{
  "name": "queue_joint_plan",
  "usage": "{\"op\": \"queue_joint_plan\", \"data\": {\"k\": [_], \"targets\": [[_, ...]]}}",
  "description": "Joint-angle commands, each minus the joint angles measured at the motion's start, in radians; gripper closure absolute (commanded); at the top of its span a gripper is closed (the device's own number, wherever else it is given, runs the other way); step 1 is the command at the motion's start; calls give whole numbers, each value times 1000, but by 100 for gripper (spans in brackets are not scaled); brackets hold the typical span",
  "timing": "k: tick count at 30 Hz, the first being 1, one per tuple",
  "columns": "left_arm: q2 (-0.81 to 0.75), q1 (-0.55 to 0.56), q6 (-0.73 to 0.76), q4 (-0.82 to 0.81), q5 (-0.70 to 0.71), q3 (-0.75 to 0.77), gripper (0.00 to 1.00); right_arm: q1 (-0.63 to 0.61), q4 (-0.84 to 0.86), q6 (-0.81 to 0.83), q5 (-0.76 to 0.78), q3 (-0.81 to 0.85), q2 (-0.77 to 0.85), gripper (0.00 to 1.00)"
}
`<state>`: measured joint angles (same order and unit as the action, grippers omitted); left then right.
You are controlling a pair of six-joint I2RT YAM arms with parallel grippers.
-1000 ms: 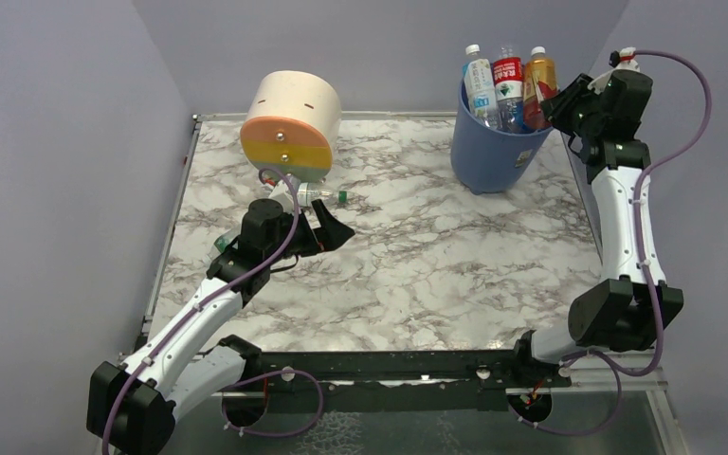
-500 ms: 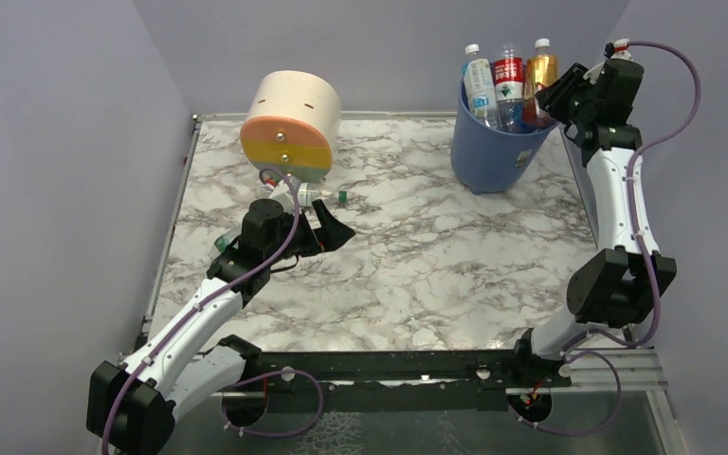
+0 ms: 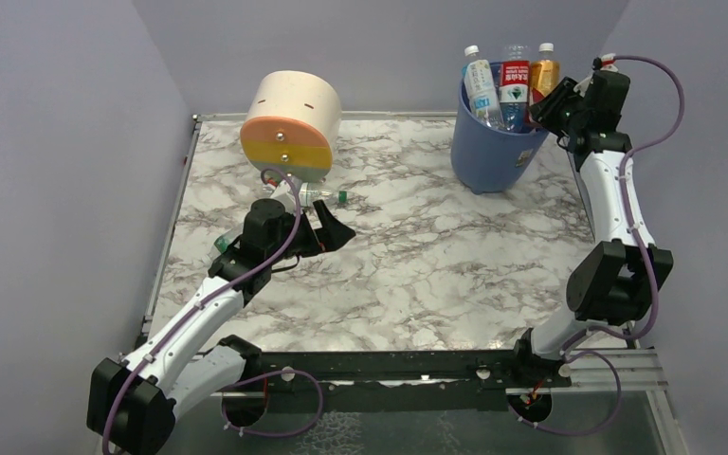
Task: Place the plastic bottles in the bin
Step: Adjust the plastic bottle at the trash bin.
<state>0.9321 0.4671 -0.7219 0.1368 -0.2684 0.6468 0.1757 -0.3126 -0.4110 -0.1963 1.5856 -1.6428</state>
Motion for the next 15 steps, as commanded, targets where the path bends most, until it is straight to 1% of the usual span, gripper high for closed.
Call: {"op": "queue_joint_plan", "data": {"k": [1,3,6,7,8,10,11,13,15], "targets": [[6,5,-4,-27,20,-1,1,-2,10,7,16,-16,87,60],[11,7,-4,-30,21,-1,1,-2,3,5,7,-12,110,58],[19,7,-1,-34,24,0,1,-2,-8,3,-20,-4,143,49],[24,7,0,-37,26,2,1,-2,-11,2,-30,-5,158,45],[29,7,2,-38,28,5,1,-2,-14,-1,-40,-7,170,40],[43,7,8,-42,34,15,1,-2,-12,-7,-79,-21,198,25],[53,7,11,-45,35,20,1,-2,-6,-11,-100,-33,214,21],[77,7,13,-54,37,33,1,-2,3,-21,-136,-59,243,15],[108,7,14,-59,38,51,1,-2,1,-26,-165,-84,268,12]]}}
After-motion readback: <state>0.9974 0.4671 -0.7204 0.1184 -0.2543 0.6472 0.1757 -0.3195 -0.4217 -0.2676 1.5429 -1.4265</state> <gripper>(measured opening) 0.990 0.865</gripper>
